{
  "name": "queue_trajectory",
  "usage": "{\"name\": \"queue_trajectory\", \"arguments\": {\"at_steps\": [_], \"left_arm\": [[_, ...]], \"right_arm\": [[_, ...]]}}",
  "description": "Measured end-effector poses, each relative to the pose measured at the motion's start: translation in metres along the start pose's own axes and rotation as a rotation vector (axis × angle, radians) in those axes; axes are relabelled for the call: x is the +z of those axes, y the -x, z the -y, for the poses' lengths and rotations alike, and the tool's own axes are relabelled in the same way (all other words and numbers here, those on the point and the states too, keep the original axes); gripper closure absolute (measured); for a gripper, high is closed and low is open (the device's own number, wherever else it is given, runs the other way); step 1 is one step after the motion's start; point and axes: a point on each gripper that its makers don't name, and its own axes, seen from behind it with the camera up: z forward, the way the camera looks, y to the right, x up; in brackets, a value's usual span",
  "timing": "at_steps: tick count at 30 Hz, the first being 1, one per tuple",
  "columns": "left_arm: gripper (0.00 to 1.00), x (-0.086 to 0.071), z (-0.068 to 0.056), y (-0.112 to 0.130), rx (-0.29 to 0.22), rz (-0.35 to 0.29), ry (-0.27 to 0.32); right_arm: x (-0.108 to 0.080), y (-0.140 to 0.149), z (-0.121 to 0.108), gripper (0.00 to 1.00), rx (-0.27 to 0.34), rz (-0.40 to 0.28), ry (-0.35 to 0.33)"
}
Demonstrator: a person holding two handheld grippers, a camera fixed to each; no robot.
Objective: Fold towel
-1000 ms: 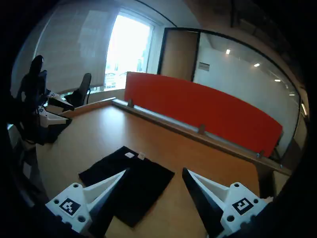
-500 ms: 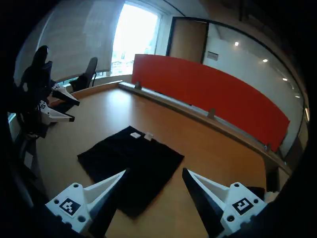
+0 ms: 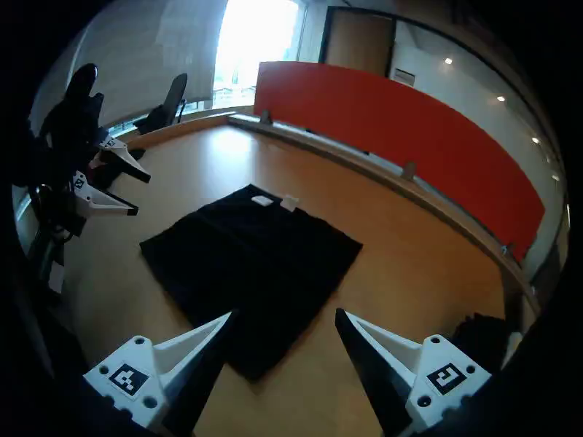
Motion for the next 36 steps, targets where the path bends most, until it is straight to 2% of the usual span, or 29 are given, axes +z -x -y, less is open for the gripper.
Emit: {"name": "queue_trajectory", "arguments": {"at_steps": [8,18,27,36], "left_arm": [[0.05,0.016,-0.014,0.032,0.003,0.069,0.042],[0.05,0.027,-0.028,0.055,-0.002,0.138,0.082],[0.05,0.033,-0.034,0.065,-0.027,0.185,0.112],[0.05,0.036,-0.036,0.08,-0.018,0.247,0.117]], "right_arm": [[0.012,0.033,0.009,0.0,-0.015,0.068,-0.023],[0.018,0.069,0.018,0.0,-0.014,0.148,-0.057],[0.019,0.083,0.024,0.0,-0.021,0.187,-0.092],[0.019,0.09,0.026,0.03,-0.033,0.207,-0.119]]}}
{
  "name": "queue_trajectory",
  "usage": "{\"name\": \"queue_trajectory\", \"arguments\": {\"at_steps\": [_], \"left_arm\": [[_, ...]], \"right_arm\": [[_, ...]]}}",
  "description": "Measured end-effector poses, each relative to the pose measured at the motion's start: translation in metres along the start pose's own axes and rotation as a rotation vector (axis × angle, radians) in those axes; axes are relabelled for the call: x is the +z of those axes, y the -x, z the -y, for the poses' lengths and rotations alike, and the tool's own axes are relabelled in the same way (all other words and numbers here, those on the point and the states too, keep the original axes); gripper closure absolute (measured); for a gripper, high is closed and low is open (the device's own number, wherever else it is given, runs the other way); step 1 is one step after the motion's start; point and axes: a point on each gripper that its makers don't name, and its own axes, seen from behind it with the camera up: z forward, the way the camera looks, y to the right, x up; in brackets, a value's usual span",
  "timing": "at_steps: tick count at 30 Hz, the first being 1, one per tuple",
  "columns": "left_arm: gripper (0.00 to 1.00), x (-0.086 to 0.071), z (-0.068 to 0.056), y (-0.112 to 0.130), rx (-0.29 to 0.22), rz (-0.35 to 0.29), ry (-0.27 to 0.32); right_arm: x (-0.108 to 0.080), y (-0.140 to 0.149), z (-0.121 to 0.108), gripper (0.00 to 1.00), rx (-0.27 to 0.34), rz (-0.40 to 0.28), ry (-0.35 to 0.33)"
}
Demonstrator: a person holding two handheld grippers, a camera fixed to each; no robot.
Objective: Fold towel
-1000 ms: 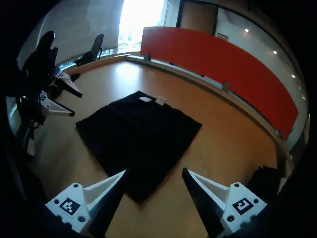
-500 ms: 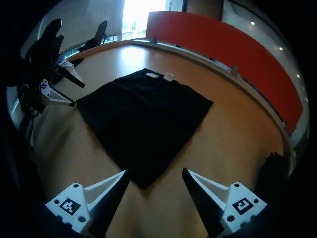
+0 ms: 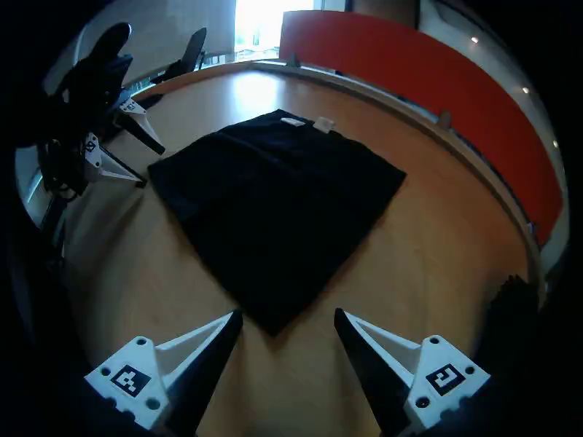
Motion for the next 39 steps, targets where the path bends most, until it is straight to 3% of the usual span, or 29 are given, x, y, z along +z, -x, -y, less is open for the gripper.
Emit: {"name": "queue_trajectory", "arguments": {"at_steps": [11,19,23,30,33,39], "left_arm": [[0.09,0.003,0.0,0.002,0.0,0.026,-0.006],[0.29,0.003,-0.001,0.001,-0.001,0.031,-0.007],[0.48,0.004,-0.002,0.0,-0.001,0.036,-0.007],[0.68,0.003,0.001,0.0,-0.02,0.043,-0.021],[0.77,0.003,0.003,-0.001,-0.032,0.047,-0.028],[0.83,0.003,0.004,-0.002,-0.045,0.048,-0.032]], "right_arm": [[0.001,0.0,0.007,0.17,0.014,-0.001,-0.041],[0.002,0.002,0.009,0.33,0.037,0.01,-0.062],[0.003,0.001,0.011,0.5,0.028,0.014,-0.069],[0.003,0.0,0.017,0.74,0.024,0.009,-0.075],[0.002,0.0,0.018,0.78,0.031,0.008,-0.074],[0.002,-0.002,0.019,0.83,0.054,0.003,-0.068]]}}
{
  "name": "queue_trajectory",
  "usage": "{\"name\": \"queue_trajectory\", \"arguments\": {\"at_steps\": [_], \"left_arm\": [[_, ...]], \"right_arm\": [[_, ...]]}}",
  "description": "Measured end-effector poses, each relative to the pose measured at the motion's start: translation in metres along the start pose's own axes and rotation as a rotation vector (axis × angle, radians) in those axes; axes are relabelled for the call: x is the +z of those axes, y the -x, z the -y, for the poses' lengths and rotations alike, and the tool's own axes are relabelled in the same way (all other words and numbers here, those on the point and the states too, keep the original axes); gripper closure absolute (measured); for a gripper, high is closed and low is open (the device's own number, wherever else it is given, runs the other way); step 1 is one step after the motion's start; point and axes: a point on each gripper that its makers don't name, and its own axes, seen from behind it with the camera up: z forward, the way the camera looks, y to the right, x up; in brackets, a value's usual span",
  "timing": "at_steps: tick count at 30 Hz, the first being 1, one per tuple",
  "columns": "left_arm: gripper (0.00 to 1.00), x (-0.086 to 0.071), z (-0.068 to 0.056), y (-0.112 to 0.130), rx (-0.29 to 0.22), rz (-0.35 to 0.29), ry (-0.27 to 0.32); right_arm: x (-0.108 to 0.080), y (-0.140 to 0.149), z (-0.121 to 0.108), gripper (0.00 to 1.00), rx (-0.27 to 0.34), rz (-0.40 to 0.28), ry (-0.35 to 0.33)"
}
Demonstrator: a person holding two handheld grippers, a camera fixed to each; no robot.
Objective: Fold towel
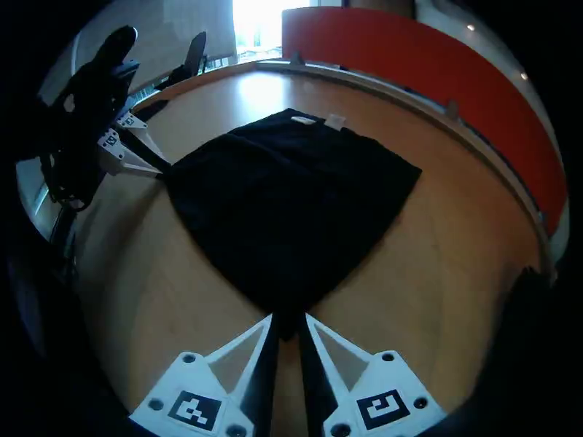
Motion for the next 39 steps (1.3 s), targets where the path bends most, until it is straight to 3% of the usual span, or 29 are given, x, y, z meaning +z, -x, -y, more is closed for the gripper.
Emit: {"name": "queue_trajectory", "arguments": {"at_steps": [15,25,39], "left_arm": [[0.87,-0.012,-0.005,-0.004,-0.053,-0.008,0.001],[0.87,-0.04,-0.004,-0.024,-0.083,-0.044,-0.018],[0.87,-0.085,-0.004,-0.057,-0.112,-0.095,-0.033]], "right_arm": [[-0.013,-0.019,-0.006,0.83,0.001,-0.042,0.021],[-0.036,-0.042,-0.008,0.84,-0.014,-0.09,0.04],[-0.084,-0.075,0.0,0.83,-0.031,-0.159,0.059]]}}
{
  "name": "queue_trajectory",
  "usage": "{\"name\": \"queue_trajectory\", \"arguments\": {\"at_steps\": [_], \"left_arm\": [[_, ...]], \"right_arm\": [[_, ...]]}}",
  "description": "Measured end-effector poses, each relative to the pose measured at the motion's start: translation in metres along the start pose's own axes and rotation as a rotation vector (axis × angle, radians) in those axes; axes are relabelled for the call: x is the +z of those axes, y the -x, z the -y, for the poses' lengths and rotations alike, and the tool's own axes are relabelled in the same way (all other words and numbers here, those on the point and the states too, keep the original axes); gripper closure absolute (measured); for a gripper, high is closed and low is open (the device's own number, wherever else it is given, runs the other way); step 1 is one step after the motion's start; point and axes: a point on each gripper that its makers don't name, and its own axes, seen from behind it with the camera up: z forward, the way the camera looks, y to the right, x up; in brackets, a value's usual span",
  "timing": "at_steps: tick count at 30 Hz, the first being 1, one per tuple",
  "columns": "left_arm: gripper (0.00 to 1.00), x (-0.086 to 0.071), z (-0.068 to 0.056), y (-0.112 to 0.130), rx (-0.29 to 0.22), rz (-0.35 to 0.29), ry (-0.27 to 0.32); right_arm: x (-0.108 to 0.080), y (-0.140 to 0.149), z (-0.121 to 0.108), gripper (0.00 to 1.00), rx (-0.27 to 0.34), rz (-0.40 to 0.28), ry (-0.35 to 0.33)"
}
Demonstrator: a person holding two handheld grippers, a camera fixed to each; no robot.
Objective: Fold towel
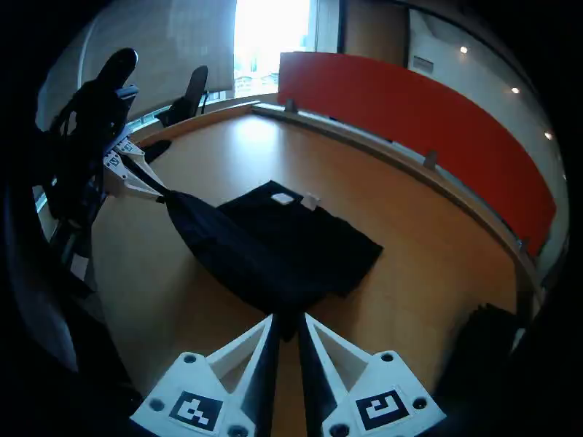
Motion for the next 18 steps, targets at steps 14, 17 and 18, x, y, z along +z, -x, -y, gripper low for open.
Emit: {"name": "queue_trajectory", "arguments": {"at_steps": [14,17,18], "left_arm": [[0.87,-0.029,-0.007,-0.022,-0.021,-0.023,-0.001],[0.87,-0.033,-0.008,-0.024,-0.021,-0.029,-0.004],[0.87,-0.034,-0.008,-0.025,-0.021,-0.03,-0.005]], "right_arm": [[-0.029,-0.016,0.001,0.83,-0.01,0.003,-0.005],[-0.032,-0.019,0.002,0.83,-0.012,-0.001,-0.004],[-0.033,-0.021,0.002,0.84,-0.012,-0.003,-0.004]]}}
